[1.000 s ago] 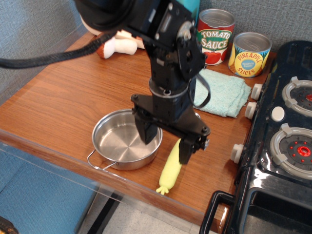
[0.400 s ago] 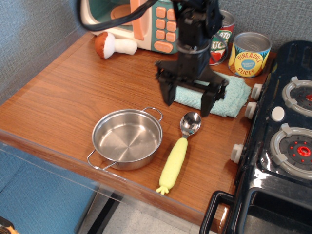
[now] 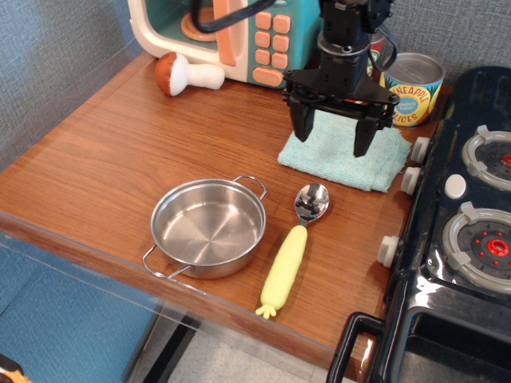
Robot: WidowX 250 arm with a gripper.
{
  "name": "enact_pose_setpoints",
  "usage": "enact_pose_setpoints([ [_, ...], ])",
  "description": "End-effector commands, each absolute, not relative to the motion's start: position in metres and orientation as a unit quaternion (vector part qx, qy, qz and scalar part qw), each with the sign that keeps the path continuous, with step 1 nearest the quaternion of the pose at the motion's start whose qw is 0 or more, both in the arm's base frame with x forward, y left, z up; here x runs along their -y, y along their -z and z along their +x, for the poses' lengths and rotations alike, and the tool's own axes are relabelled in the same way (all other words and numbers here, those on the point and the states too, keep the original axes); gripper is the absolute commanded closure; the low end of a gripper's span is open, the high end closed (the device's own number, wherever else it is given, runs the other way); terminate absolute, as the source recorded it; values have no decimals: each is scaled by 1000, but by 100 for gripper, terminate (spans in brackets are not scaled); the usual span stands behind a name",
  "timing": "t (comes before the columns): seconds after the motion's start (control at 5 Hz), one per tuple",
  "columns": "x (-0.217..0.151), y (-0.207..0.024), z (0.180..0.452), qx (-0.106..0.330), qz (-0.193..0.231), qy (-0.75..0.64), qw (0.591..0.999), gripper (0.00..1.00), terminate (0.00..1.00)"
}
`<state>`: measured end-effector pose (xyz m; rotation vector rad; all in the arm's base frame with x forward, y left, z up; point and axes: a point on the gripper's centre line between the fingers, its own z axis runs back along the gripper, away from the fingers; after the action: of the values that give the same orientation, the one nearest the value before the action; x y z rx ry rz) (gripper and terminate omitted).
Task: Slide the blue rag so that it's in front of the microwave.
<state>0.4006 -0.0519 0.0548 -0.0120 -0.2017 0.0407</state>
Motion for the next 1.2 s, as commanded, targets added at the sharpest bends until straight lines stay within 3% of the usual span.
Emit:
enact_pose_setpoints([
  [0.0,43,-47,428,105,-6,-35,994,0,0],
  [0.4,40,-16,430,70,-10,-38,997,0,0],
  [1.0,-37,-19,403,54,27,-86,995,0,0],
])
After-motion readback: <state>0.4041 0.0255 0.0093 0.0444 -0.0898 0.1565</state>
